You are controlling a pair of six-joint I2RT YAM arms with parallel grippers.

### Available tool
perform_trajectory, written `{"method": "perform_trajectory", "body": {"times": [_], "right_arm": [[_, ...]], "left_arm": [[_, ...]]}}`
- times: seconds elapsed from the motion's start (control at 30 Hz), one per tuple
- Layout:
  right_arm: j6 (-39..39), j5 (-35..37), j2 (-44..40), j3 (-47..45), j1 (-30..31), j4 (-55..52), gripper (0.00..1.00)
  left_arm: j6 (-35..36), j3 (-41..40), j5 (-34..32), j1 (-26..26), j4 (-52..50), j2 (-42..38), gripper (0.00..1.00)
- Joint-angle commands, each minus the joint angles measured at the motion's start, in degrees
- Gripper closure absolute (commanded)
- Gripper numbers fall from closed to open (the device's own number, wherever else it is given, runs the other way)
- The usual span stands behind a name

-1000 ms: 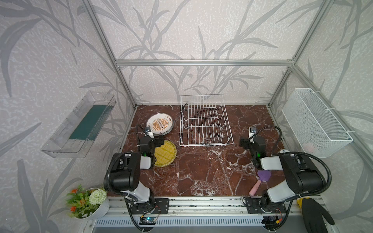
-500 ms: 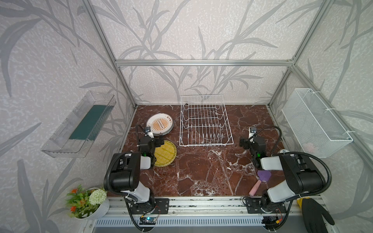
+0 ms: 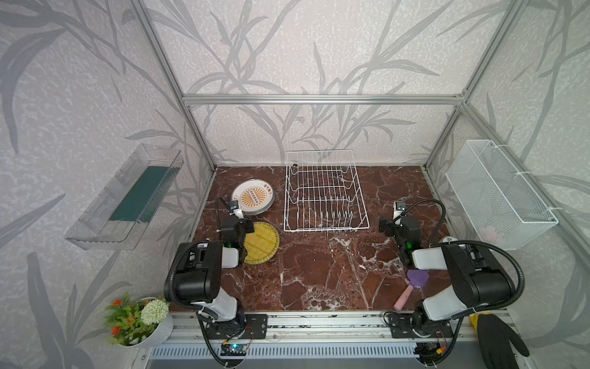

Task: Unload the plates from the dish rack
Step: Reset both arms

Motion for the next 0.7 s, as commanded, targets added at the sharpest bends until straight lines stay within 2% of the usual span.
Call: {"method": "perform_trajectory", "body": {"times": [0.0,0.03,0.57,0.67], "right_arm": [[-0.4,-0.2,-0.9,1.2,0.0,-0.2,0.01],[-0.4,-0.2,-0.9,1.2,0.0,-0.2,0.01],[-0.4,-0.2,-0.9,1.2,0.0,-0.2,0.01],[-0.4,-0.1,-0.9,1.2,0.0,-0.3,0.01]], "left_arm": [[0.7,0.1,0.2,-0.1,0.2,-0.7,0.24],[0.7,0.0,0.3,-0.2,0.2,-0.7,0.01],[0.5,0.4,0.1,-0.1,-0.5,-0.6,0.01],[0.8,0.2,-3.5,-1.0,0.0,-0.7,0.01]]}}
